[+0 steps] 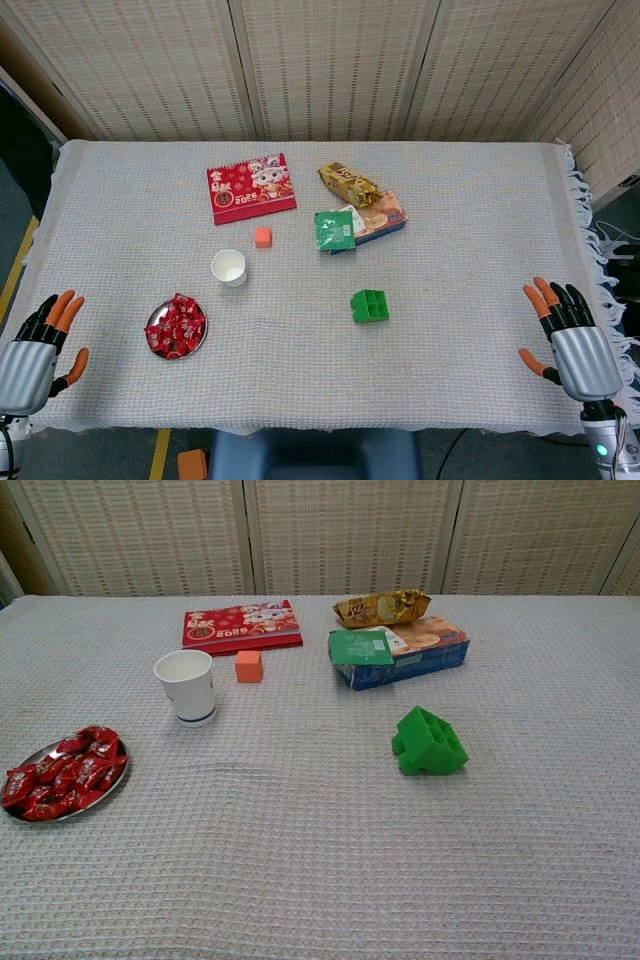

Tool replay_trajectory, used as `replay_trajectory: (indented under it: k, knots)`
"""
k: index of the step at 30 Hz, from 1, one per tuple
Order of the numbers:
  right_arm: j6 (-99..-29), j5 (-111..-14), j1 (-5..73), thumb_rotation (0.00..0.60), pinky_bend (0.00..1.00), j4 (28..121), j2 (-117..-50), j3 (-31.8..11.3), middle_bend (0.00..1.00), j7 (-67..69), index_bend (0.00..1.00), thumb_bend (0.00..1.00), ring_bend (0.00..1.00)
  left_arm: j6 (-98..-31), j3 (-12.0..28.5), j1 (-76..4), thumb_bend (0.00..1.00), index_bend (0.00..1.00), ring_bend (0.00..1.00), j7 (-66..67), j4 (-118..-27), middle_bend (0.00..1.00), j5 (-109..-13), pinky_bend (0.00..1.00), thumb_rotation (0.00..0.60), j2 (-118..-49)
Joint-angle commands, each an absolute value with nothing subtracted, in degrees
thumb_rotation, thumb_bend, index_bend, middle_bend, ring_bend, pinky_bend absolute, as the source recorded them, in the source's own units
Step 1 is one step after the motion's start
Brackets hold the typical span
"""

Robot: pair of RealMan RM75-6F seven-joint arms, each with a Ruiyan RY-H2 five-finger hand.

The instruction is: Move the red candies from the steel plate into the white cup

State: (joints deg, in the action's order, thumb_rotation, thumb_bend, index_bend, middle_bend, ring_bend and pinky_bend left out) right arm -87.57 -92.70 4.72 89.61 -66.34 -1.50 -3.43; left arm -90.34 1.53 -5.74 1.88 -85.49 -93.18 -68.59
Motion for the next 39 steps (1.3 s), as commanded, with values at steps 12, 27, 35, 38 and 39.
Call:
replay_trajectory:
  k: [12, 27, 35, 38, 39]
  knots:
    - [-90.7, -93.8, 3.0, 0.600, 0.00, 89.9, -65.3, -1.1, 0.00, -2.4, 0.00, 0.13, 0.00, -82.1, -1.4, -9.5, 0.44, 0.00, 0.00, 7.3, -88.6, 0.00, -95.9, 0.32, 0.600, -71.0]
    - [-88.0, -92.5, 3.9, 0.600, 0.00, 90.3, -65.4, -1.4, 0.00, -3.2, 0.00, 0.13, 0.00, -62.1, 2.3, -18.8, 0.38, 0.00, 0.00, 31.5, -93.3, 0.00, -80.5, 0.48, 0.600, -76.7]
    - [-87.3, -91.4, 4.1, 0.600, 0.00, 90.5, -65.3, -1.7, 0.00, -3.6, 0.00, 0.13, 0.00, -57.3, 3.2, -22.1, 0.38, 0.00, 0.00, 35.2, -89.8, 0.00, -73.3, 0.50, 0.600, -79.7]
    - [-87.1, -91.2, 4.1, 0.600, 0.00, 90.6, -65.3, -1.8, 0.00, -3.8, 0.00, 0.13, 0.00, -56.9, 3.2, -23.0, 0.38, 0.00, 0.00, 36.0, -88.4, 0.00, -72.1, 0.51, 0.600, -80.7]
    - [-87.1, -91.1, 4.1, 0.600, 0.00, 90.6, -65.2, -1.8, 0.00, -3.8, 0.00, 0.13, 0.00, -56.9, 3.3, -23.2, 0.38, 0.00, 0.00, 36.2, -88.1, 0.00, -71.9, 0.51, 0.600, -80.9]
